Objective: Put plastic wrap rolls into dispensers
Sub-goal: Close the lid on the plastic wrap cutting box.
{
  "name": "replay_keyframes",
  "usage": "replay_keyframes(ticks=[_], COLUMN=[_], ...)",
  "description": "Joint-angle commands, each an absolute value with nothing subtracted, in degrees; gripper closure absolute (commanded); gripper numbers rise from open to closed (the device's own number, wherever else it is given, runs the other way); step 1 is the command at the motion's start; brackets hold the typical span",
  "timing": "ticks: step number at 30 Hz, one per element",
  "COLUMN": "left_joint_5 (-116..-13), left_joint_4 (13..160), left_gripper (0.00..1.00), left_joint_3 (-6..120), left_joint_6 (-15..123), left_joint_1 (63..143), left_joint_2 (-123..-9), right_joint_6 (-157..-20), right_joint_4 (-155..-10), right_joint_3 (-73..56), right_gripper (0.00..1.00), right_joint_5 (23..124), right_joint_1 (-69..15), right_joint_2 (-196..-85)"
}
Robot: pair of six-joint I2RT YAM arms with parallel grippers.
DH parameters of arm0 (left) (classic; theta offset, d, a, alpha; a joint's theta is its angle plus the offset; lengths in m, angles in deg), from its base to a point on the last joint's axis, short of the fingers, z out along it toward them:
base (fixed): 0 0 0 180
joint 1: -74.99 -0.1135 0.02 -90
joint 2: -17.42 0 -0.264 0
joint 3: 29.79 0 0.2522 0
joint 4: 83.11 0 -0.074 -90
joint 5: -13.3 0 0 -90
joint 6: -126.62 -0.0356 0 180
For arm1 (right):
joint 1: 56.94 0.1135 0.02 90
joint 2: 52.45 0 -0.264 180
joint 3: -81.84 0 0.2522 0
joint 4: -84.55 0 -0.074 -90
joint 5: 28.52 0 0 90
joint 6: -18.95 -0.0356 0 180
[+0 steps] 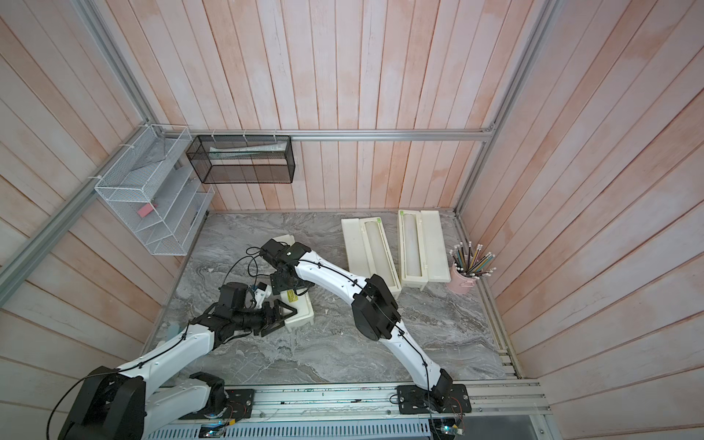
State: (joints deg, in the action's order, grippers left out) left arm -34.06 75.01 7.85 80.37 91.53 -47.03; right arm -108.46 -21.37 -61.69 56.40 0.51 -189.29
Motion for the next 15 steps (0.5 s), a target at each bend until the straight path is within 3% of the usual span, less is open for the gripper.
replay_keyframes(ticks=[1, 15], left_joint_5=[-34.6, -34.0], left_joint_4=[75.8, 78.3], left_gripper=[0.12, 0.17], left_joint_3=[8.7, 8.8], left_joint_6=[79.7, 79.9], left_joint_1=[91.7, 91.7], left_joint_2=[-47.4, -49.5], right_joint_6=[-108.6, -109.6], right_joint_4=[-22.1, -26.8], right_joint_3=[-61.0, -57.2], right_gripper=[0.10, 0.10], right_joint_5=[56.7, 61.1], right_joint_1=[0.8, 0.8], right_joint_2=[-190.1, -188.1])
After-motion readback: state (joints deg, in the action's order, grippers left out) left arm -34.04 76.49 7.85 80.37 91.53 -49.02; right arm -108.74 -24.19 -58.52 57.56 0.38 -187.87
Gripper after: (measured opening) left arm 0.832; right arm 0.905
